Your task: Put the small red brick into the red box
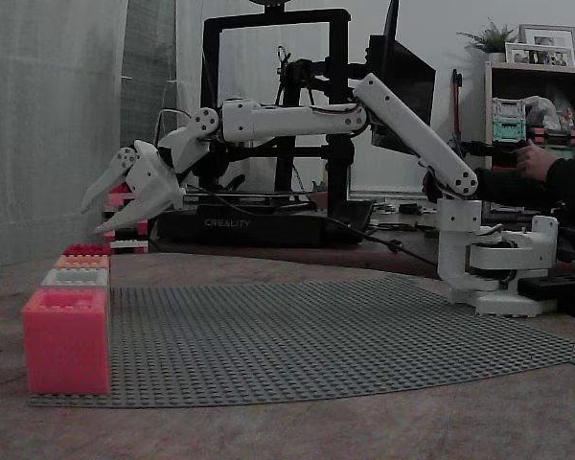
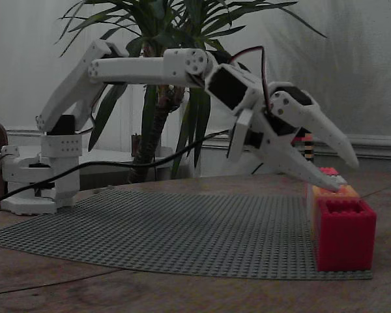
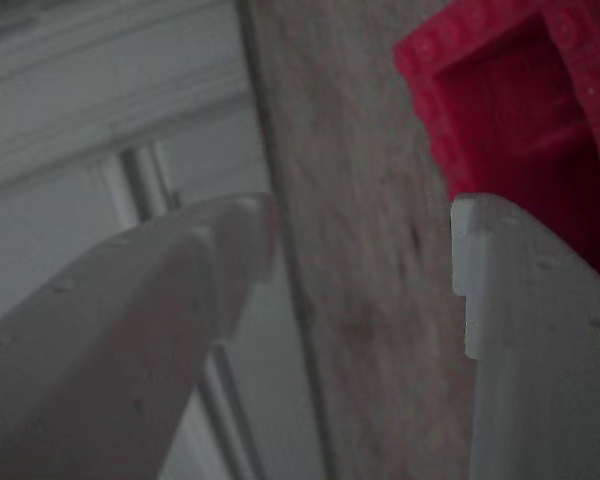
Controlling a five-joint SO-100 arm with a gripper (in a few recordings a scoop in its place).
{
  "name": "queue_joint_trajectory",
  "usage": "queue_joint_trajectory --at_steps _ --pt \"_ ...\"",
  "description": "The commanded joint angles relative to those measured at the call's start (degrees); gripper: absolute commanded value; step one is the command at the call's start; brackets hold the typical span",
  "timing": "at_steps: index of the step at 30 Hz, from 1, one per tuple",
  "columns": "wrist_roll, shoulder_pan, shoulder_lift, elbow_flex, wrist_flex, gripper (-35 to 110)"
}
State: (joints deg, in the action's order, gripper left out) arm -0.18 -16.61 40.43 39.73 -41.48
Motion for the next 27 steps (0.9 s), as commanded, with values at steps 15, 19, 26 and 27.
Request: queue_joint_trajectory --at_steps 15,19,26,27 --pt "-11.69 3.25 73.65 73.83 -6.68 0" --pt "-12.66 5.71 91.14 94.39 -10.37 0" --pt "-9.49 8.35 115.14 114.96 -19.51 0" --pt "-9.05 8.35 117.33 116.63 -20.3 0"
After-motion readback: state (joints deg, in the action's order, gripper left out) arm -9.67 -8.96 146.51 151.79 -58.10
